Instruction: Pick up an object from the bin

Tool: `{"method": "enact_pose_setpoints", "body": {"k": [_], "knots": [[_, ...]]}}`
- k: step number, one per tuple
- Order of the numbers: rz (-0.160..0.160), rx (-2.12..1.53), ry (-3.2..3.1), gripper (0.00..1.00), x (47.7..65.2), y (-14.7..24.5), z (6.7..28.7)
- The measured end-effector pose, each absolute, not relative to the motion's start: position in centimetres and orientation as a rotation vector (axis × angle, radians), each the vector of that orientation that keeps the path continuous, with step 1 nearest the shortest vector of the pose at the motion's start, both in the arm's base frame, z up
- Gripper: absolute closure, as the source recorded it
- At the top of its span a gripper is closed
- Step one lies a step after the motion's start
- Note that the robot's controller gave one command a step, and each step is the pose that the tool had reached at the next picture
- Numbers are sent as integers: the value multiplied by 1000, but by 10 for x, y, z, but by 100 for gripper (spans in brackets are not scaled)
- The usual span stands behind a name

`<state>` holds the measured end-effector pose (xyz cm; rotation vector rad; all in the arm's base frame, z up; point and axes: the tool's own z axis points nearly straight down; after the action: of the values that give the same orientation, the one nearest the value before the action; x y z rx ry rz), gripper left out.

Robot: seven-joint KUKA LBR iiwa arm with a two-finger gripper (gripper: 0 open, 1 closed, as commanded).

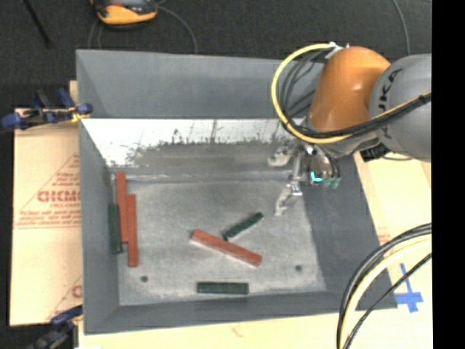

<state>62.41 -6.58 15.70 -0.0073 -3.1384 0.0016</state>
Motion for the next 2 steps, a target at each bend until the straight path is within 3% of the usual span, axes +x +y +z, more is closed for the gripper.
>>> {"method": "enact_pose_setpoints", "body": {"k": [1, 2], "knots": [[3, -6, -3146, 0, 626, -66, 162], [-1, 293, -3123, 100, 602, -52, 79]]}}
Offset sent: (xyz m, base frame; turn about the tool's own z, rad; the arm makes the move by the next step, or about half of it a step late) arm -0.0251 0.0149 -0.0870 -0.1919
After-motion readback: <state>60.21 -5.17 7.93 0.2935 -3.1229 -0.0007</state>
